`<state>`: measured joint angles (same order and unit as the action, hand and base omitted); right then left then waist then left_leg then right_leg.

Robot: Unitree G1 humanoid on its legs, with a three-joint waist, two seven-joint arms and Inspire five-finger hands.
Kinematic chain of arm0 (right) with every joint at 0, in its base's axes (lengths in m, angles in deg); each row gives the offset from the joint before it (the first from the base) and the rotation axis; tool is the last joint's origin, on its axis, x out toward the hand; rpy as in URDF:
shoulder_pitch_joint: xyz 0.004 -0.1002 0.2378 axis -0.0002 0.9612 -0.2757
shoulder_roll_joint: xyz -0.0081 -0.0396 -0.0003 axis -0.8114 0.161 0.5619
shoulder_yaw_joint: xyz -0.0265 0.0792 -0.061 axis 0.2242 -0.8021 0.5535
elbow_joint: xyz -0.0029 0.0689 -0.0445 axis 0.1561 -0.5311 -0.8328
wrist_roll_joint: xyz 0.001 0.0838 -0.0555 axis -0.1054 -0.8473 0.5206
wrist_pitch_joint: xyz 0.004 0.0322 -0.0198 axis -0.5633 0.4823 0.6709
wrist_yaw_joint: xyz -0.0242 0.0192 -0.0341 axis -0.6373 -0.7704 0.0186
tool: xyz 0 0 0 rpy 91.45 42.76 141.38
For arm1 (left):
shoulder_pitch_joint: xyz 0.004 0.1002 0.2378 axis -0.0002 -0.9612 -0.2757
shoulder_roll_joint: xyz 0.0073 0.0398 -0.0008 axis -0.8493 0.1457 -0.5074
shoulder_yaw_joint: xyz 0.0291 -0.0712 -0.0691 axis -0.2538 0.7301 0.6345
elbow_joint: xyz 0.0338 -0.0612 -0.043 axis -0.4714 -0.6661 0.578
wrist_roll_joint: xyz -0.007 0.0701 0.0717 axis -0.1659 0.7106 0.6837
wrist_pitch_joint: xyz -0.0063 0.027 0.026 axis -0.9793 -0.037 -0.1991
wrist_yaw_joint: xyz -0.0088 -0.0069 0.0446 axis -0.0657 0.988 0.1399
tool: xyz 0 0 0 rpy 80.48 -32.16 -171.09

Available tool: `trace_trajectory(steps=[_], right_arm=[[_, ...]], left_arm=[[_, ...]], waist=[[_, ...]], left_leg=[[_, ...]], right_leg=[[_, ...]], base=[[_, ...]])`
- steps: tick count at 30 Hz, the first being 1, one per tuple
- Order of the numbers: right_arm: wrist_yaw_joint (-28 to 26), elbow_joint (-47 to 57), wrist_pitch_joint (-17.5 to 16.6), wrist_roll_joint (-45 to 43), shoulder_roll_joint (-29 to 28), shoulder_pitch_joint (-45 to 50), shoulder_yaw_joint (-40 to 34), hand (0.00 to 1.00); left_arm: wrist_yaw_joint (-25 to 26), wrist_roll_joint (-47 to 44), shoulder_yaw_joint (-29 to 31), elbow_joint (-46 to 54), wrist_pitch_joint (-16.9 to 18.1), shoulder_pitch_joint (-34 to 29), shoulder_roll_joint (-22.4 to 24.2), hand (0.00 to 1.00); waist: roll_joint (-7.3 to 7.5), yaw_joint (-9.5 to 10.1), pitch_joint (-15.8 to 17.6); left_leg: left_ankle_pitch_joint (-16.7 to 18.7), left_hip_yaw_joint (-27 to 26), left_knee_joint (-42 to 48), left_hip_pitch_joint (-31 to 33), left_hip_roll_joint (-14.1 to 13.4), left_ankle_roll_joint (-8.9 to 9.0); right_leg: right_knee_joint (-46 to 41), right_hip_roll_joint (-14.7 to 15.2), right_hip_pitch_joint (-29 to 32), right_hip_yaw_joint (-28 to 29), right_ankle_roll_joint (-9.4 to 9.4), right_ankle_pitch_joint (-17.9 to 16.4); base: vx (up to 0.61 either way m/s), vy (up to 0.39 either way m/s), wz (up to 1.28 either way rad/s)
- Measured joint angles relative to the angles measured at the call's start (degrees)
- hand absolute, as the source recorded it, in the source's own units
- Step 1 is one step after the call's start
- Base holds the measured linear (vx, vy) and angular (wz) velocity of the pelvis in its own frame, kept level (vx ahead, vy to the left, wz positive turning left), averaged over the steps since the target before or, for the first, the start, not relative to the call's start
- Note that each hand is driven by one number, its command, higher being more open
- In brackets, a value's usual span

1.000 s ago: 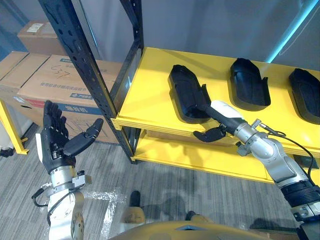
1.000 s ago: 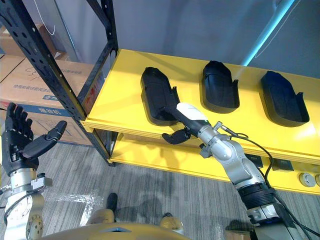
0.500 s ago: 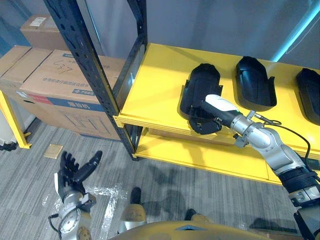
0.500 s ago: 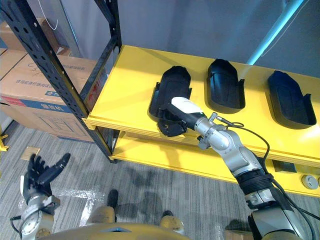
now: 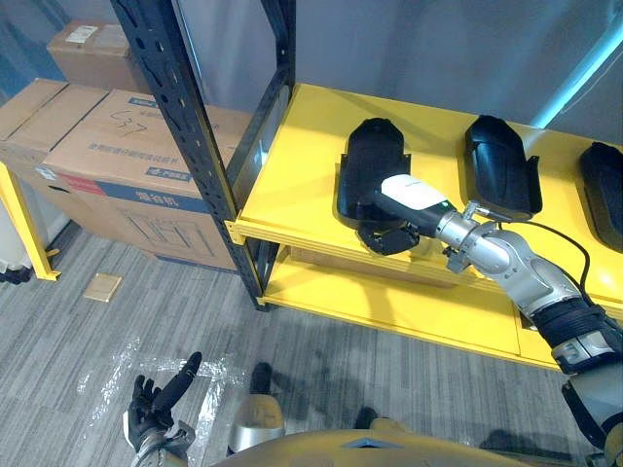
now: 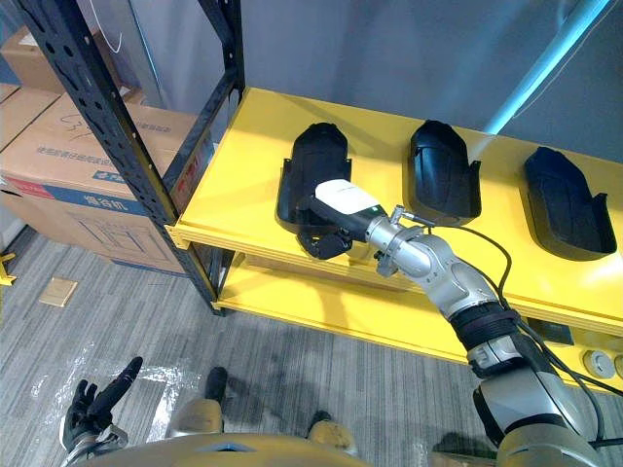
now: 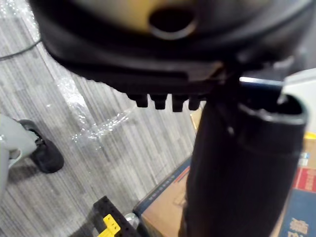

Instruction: Walk over and take three plastic housings, then place them on the shelf

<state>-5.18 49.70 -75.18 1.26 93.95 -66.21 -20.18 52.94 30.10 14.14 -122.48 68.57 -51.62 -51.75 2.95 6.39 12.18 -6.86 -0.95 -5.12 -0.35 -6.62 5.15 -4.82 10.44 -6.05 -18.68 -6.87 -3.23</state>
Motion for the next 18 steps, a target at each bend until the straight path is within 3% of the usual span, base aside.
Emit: trace_trajectory(steps=[9, 18], right_arm=[[3.9, -6.4, 1.0, 0.0, 0.0, -7.8, 1.1, 0.0], [6.8, -12.2, 2.1, 0.0, 0.0, -11.2, 1.4, 0.0]], left_arm=[[-0.6, 0.0, -0.1, -0.1, -0.1, 2.1, 1.3, 1.0], [-1.4, 0.0, -0.3, -1.0, -1.3, 2.0, 2.0, 1.0]], waist=[[-0.29, 1.26, 0.3], [-1.74, 1.39, 1.2]], left_leg=[[-1.1, 2.0, 0.0, 0.9, 0.2, 0.44], [-1.2, 2.8, 0.0, 1.4, 0.1, 0.04]], right_leg=[[0.0, -0.1, -0.2, -1.9, 0.0, 0.0], [-0.1, -0.2, -0.5, -2.7, 0.01, 0.0]], base=[[-0.01, -0.009, 0.11], [-0.03, -0.014, 0.04]])
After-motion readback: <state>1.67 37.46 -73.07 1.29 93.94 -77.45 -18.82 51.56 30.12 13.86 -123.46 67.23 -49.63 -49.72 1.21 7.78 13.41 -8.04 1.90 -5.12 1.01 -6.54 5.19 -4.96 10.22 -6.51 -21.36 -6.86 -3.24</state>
